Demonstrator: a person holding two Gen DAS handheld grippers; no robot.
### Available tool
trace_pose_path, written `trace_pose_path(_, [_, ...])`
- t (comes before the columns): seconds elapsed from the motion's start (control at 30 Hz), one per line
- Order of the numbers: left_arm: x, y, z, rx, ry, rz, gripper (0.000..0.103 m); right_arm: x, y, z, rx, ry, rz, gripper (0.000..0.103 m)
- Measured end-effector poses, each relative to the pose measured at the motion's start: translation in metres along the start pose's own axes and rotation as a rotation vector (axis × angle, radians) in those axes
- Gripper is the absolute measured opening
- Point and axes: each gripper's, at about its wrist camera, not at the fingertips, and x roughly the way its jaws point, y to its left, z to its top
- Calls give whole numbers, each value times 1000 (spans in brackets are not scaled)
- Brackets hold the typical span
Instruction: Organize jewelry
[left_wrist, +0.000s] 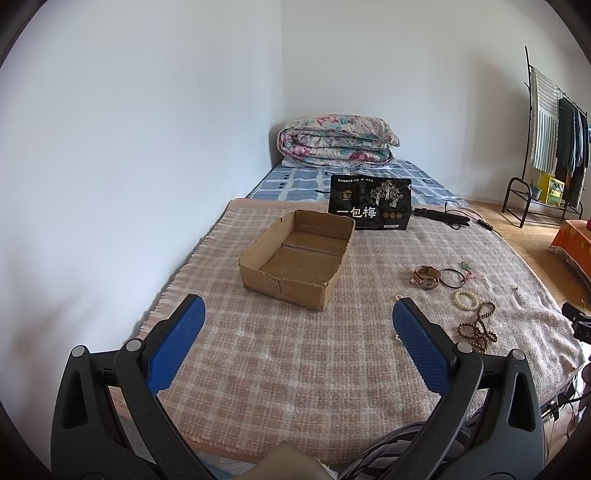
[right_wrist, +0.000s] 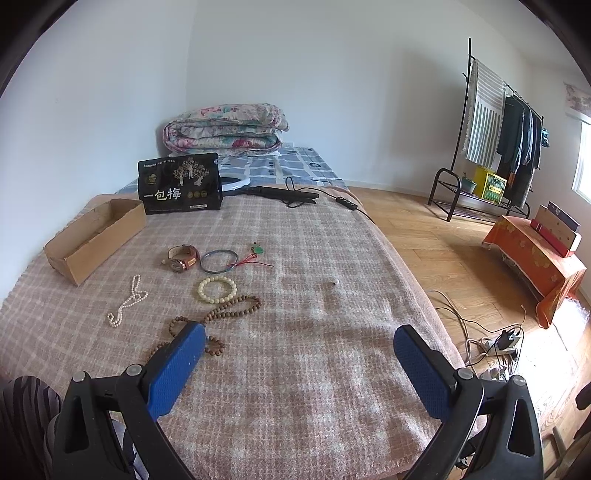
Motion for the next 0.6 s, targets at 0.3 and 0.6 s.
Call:
trace_pose_path(0.3, [-2,0,1,1,-3,0,103,2,2,-3,1,0,4,103])
trace_pose_path(0.6, [-4,-1,1,1,-5,0,103,1,4,-2,0,-1,3,103])
